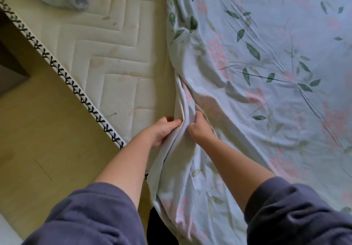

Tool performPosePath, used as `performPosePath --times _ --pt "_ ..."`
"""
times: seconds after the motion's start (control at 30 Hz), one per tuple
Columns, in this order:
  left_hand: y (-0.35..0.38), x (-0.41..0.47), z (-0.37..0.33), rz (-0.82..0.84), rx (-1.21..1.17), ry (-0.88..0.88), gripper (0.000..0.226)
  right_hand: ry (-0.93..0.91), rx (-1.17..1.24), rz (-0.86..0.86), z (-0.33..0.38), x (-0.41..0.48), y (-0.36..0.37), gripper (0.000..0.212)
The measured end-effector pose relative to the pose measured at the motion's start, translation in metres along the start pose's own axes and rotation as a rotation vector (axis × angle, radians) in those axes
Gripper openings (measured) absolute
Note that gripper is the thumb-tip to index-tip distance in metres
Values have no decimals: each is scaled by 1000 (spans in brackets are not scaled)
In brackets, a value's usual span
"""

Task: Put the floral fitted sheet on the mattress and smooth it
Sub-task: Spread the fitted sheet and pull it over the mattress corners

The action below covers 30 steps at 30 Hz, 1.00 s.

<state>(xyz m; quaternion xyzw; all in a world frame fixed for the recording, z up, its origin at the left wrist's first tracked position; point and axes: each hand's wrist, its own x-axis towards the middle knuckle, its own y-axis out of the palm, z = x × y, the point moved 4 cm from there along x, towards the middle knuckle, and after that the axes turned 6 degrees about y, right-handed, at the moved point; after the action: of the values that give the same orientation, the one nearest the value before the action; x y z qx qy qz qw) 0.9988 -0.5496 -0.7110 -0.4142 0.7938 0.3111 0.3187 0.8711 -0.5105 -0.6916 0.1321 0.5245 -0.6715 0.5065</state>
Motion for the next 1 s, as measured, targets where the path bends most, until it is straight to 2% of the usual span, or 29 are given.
performPosePath --times 0.07,0.23,0.33,0.4,0.47,0.53,0.57,0.63,0.67,0.7,0.77,0.83,0.87,0.93,1.0 --pt "-7 -2 5 -45 71 12 28 -1 -11 -12 -3 -2 2 54" --pt "-101 -28 4 -503 238 195 18 65 -113 -7 13 -4 17 53" --pt "-184 -63 15 -821 292 173 30 52 -120 47 42 -15 45 44" --pt "-223 -86 27 -939 318 107 33 24 -167 91 62 -22 69 49" --pt "-241 -93 35 -916 179 60 27 20 -204 95 79 -27 87 50" --pt "-240 -87 31 -747 -142 86 22 1 -218 89 93 -29 101 52" --pt "-233 -81 23 -632 -219 85 22 -12 -219 93 99 -30 105 53" --pt "-213 -64 3 -408 -89 64 27 -44 -214 104 107 -29 111 54" --pt "-205 -56 -3 -351 0 69 31 -51 -216 109 110 -28 115 56" --pt "-198 -49 -8 -348 65 97 32 -50 -216 109 111 -27 115 58" --pt "-212 -48 -12 -508 161 112 26 -43 -222 94 112 -24 116 57" --pt "-252 -62 4 -727 346 -4 30 -34 -230 72 112 -24 115 54" --pt "-272 -72 16 -769 441 -98 34 -21 -226 73 113 -24 116 54" --pt "-299 -86 36 -721 577 -269 40 2 -220 96 116 -25 121 53" --pt "-304 -85 43 -599 515 -273 35 6 -264 113 123 -26 126 52"
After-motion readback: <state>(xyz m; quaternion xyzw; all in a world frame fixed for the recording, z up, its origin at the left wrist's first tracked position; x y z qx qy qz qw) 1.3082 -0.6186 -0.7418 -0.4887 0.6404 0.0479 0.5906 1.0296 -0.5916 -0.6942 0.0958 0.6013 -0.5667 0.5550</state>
